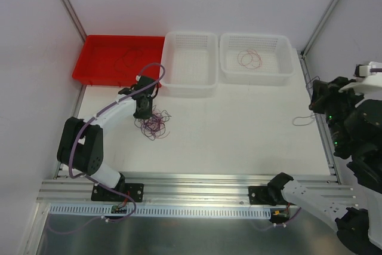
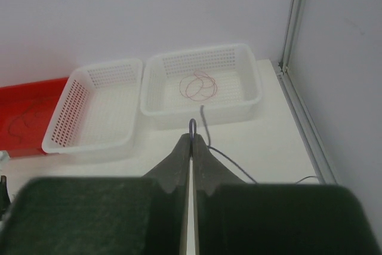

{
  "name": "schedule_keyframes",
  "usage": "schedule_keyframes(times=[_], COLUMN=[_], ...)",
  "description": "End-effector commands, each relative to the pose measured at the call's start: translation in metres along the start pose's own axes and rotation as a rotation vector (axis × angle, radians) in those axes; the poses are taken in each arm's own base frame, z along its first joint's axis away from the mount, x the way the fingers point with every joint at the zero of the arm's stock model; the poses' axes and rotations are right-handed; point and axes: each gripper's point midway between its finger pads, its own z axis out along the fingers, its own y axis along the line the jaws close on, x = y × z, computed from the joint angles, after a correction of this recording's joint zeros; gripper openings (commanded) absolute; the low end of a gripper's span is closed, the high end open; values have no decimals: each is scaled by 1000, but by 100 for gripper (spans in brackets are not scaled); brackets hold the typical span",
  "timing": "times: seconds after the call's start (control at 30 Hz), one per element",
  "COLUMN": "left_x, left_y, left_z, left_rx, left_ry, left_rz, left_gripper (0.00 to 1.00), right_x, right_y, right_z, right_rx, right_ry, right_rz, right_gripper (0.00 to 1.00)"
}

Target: Untangle the cables

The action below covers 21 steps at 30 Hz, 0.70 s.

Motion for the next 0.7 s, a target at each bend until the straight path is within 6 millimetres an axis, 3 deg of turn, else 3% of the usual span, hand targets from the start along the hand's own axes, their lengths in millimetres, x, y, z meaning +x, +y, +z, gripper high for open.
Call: schedule_keyframes(times=[0.0,0.13,0.3,0.43,0.57,0.67], left_x=[-14,-18,-31,-36,-34,-20], left_y=[-17,-29,-38,-56,-81,-104], left_z=[-26,-44,-75,-104,-141,-160], left_rx=[132,237,361,519,683,807], left_ry=[-53,-115,-259,-375,-516,-596], left_rz=[4,4,28,98,229,330], left_gripper=[4,15,41,62,68,73], right_x=[14,29,55,71,85,93], right_y=[12,34,83,121,156,184], right_z=[14,25,45,47,41,32], right_rx=[-5,-73,-219,-368,-522,-662], right_ry=[27,68,174,246,318,362], right_rz=[2,-4,-19,13,71,119], right_gripper=[1,1,1,1,1,1])
